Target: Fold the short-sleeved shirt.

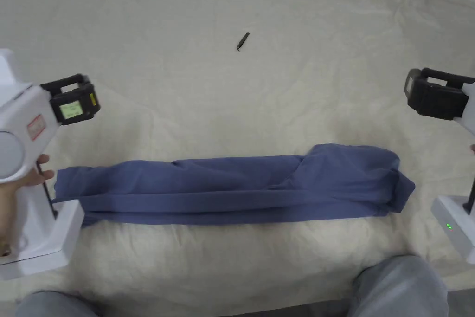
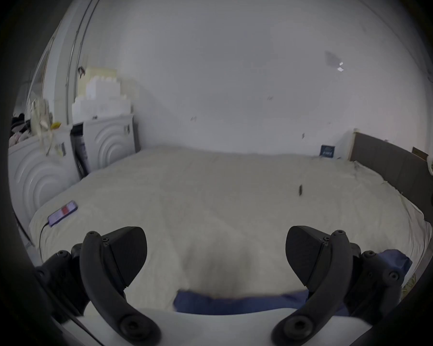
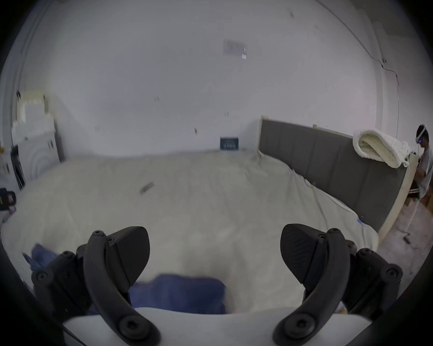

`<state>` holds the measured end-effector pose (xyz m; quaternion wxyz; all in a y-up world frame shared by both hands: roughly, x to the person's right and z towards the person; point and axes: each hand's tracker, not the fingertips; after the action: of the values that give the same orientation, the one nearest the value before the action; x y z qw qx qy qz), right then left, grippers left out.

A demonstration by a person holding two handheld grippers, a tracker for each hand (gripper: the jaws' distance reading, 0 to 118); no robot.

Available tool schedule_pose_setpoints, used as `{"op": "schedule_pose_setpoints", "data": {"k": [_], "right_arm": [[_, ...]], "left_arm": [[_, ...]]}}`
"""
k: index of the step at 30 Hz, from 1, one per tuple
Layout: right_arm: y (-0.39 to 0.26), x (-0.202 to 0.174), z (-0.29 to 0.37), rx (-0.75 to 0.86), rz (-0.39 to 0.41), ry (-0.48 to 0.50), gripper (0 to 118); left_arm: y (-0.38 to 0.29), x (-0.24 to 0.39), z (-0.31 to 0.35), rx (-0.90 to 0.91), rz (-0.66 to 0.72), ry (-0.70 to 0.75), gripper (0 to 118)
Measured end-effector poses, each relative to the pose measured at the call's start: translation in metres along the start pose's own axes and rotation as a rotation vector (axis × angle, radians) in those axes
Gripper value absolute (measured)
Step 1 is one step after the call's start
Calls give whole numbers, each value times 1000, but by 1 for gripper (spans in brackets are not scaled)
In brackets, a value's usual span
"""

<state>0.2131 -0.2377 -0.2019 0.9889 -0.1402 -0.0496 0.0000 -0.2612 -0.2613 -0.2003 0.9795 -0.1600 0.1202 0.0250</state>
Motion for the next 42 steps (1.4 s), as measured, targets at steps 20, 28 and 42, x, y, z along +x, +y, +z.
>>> {"op": "schedule_pose_setpoints", "data": {"k": [20, 28, 42], "right_arm": [[-34, -42, 2, 23, -4, 100, 0], [-39, -50, 2, 12, -8, 129, 0], [-38, -67, -7, -22, 12, 134, 0]], "left_arm": [[-29, 33, 3, 8, -48, -102, 0], [-31, 28, 1, -18, -42, -95, 0], [-9, -49, -35, -305, 155, -265, 9]]}}
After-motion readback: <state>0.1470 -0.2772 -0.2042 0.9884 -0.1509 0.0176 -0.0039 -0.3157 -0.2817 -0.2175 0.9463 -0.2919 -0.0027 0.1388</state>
